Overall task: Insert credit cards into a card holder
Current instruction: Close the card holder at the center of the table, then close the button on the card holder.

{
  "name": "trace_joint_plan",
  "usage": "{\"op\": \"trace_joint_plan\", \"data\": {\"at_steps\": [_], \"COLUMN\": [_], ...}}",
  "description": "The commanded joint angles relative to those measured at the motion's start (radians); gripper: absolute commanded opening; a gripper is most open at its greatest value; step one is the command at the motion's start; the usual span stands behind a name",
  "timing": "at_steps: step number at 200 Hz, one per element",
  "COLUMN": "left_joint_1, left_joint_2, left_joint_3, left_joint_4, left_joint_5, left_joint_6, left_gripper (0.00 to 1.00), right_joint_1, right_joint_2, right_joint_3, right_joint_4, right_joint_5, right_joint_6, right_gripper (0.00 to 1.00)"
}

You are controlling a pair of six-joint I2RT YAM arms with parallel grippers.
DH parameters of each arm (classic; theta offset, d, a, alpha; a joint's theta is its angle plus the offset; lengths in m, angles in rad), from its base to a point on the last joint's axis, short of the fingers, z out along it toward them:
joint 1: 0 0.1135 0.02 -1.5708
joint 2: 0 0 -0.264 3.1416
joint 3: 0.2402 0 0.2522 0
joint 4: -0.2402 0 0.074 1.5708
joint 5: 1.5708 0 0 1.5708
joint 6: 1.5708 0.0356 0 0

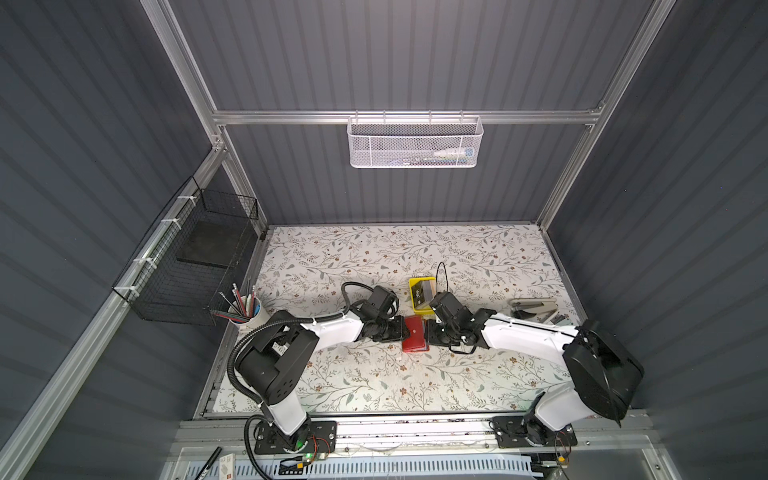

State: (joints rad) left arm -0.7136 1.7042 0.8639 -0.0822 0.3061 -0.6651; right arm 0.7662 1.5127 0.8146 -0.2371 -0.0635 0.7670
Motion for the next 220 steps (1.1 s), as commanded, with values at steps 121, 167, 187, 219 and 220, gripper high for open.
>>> {"op": "trace_joint_plan", "data": {"at_steps": [121, 167, 187, 219, 220], "left_joint_1": [0.004, 0.003, 0.003, 0.004, 0.003], "left_joint_2": [0.014, 0.0, -0.001, -0.005, -0.005], "left_joint_3": [-0.055, -0.071, -0.071, -0.074, -0.075], "left_joint_4": [0.021, 0.045, 0.05, 0.058, 0.058], "left_joint_5": [-0.024, -0.024, -0.022, -0.017, -0.017], "left_joint_6": [-0.012, -0.019, -0.018, -0.019, -0.018], "left_gripper": [0.31, 0.31, 0.31, 0.31, 0.31], "right_joint_1": [-0.187, -0.238, -0.243, -0.249, -0.248], "right_joint_2": [-0.111, -0.072, -0.057, -0.026, -0.025], "right_joint_3": [0.012, 0.0, -0.004, -0.012, -0.013], "right_joint_4": [-0.187, -0.124, -0.116, -0.099, -0.099], "right_joint_5": [-0.094, -0.172, -0.178, -0.18, -0.18], "right_joint_6": [-0.06, -0.071, -0.071, -0.068, -0.068], "right_gripper": [0.24, 0.23, 0.23, 0.22, 0.22]}}
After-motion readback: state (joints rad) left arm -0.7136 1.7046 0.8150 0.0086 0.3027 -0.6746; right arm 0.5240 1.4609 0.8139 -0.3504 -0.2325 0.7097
